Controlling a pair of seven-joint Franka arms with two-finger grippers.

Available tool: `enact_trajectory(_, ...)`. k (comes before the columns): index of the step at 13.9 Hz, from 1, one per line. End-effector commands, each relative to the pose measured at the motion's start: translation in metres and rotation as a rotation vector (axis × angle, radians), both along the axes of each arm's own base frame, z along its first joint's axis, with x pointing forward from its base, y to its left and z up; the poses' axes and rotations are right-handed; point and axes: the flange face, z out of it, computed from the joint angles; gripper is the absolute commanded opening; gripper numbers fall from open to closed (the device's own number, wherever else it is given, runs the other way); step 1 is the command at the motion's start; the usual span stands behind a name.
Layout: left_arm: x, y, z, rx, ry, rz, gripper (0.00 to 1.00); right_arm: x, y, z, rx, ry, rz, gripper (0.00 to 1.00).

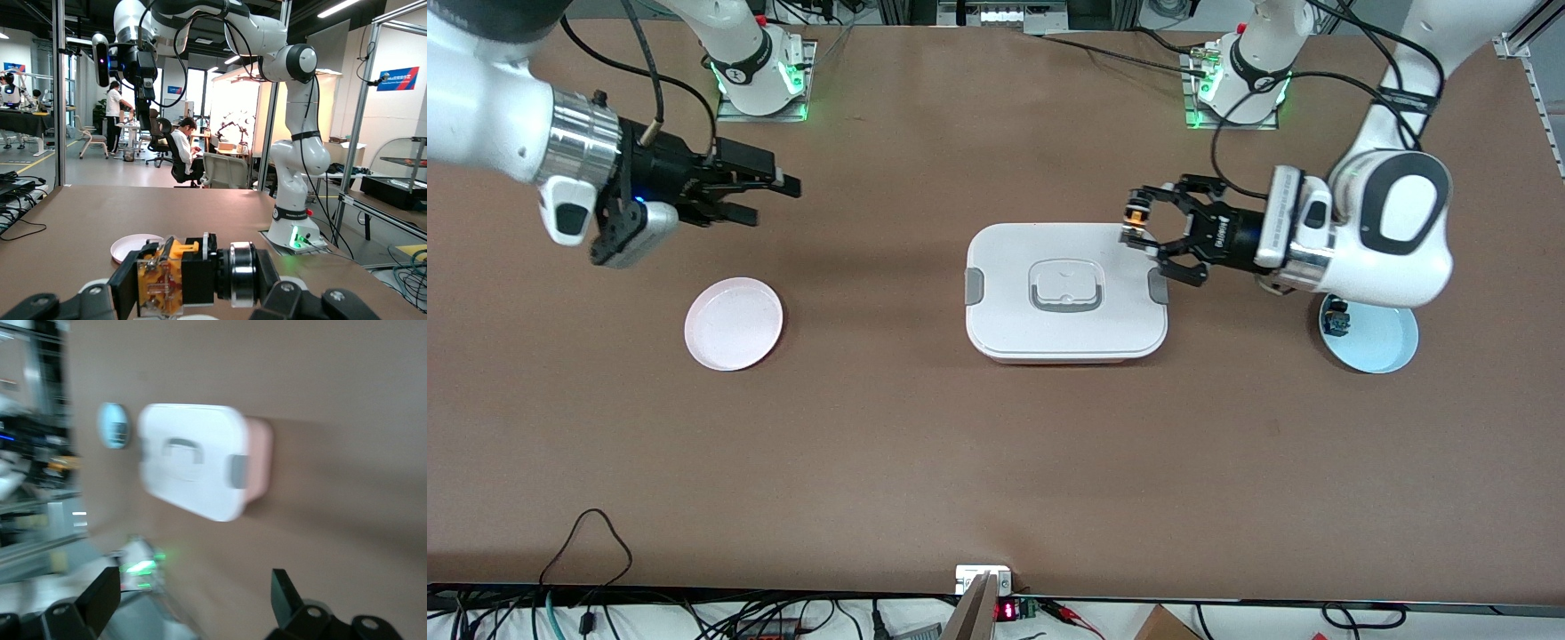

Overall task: Transfer orange switch to right arm and place
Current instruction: 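Carry the switch above the white box toward the right gripper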

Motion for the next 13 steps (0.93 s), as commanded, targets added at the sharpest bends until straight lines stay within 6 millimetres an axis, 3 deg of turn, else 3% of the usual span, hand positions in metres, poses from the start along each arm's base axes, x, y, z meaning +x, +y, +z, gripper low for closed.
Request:
enact_trajectory(1, -0.012, -0.029, 0.012, 0.006, 0.037, 0.050, 0.00, 0.017, 0.022, -0.021, 0.173, 0.076, -0.056, 1.00)
enact_trajectory(7, -0.017, -0.080, 0.029, 0.019, 0.026, 0.176, 0.00, 0.019, 0.103, -0.066, 0.464, 0.226, -0.183, 1.00)
enact_trajectory(11, -0.014, -0.095, 0.039, 0.025, 0.005, 0.217, 0.00, 0.016, 0.149, -0.108, 0.613, 0.376, -0.253, 1.00)
enact_trajectory(13, -0.014, -0.095, 0.039, 0.025, 0.003, 0.217, 0.00, 0.013, 0.159, -0.120, 0.619, 0.371, -0.238, 1.00)
